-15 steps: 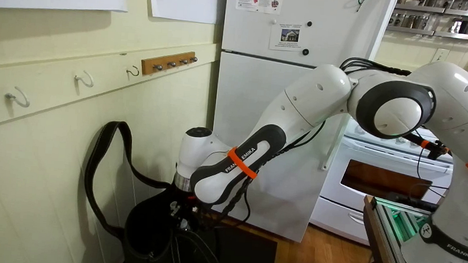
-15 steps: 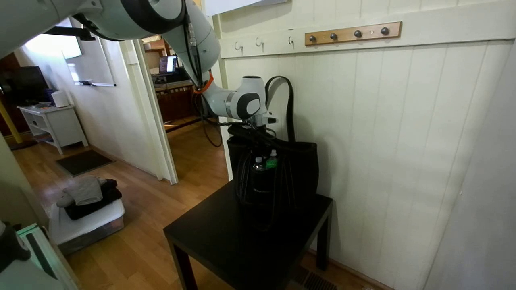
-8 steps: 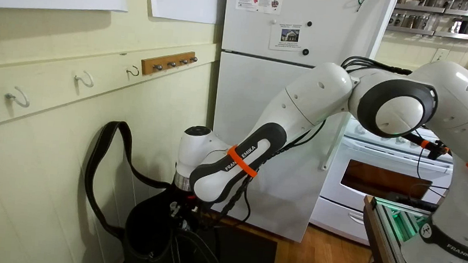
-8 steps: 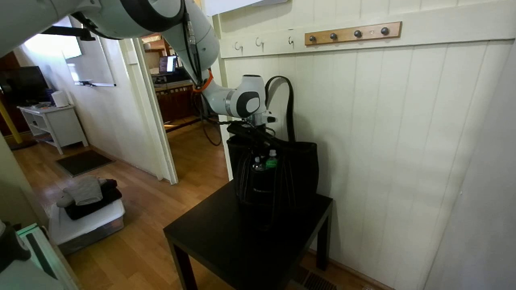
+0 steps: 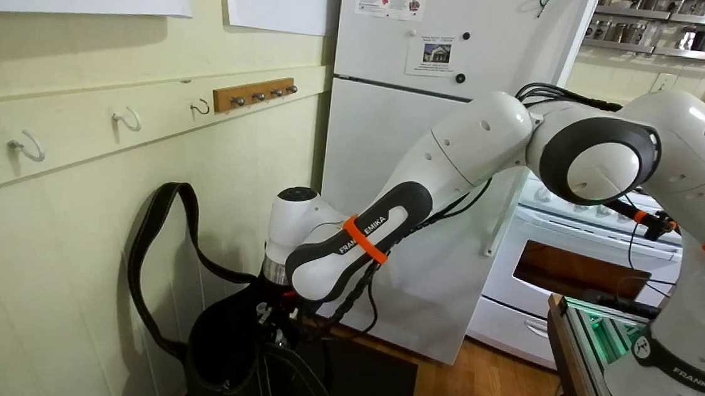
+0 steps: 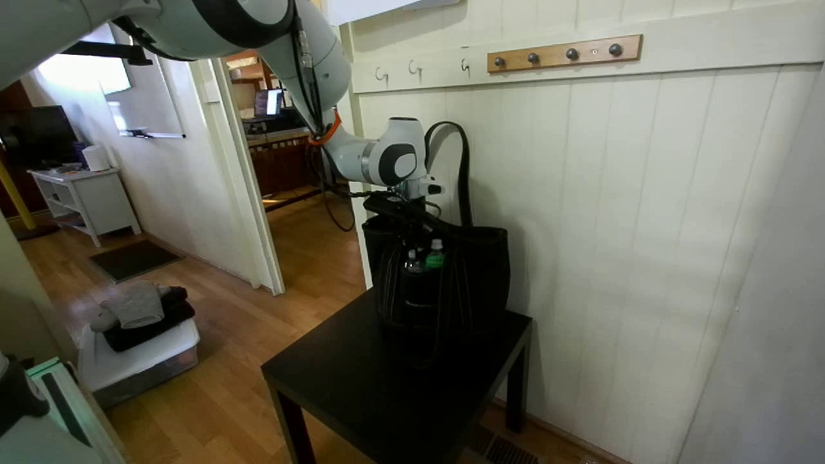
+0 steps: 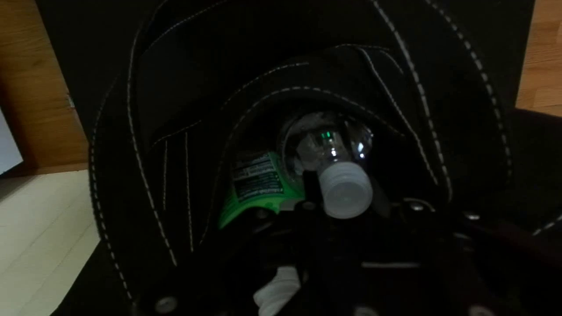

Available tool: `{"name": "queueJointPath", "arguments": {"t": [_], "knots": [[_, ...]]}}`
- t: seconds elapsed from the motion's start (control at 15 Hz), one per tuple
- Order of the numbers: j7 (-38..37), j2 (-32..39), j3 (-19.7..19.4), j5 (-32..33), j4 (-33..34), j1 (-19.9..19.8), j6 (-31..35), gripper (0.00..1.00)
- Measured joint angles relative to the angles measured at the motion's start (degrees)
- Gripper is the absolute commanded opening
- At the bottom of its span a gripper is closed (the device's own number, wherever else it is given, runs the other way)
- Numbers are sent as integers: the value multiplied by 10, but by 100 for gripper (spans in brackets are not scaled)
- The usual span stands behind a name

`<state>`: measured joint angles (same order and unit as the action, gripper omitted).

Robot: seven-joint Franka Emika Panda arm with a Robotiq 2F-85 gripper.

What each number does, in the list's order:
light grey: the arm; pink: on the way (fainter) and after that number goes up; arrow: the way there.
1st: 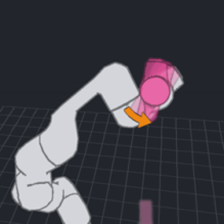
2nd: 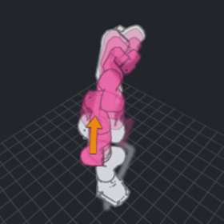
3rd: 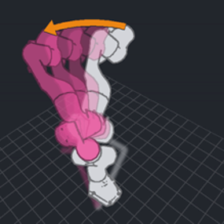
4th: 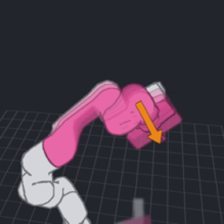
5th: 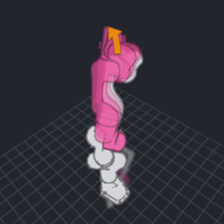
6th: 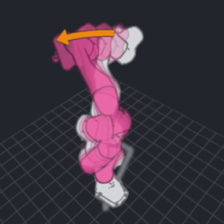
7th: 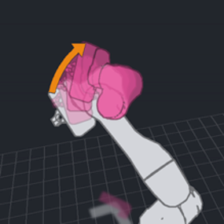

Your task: Move the bottles from the bag to the cabinet

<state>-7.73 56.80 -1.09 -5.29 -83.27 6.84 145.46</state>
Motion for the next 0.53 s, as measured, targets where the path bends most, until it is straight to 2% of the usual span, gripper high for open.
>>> {"name": "queueJointPath", "arguments": {"t": [0.53], "knots": [[23,-83,10,0,-61,-11,0,8]]}}
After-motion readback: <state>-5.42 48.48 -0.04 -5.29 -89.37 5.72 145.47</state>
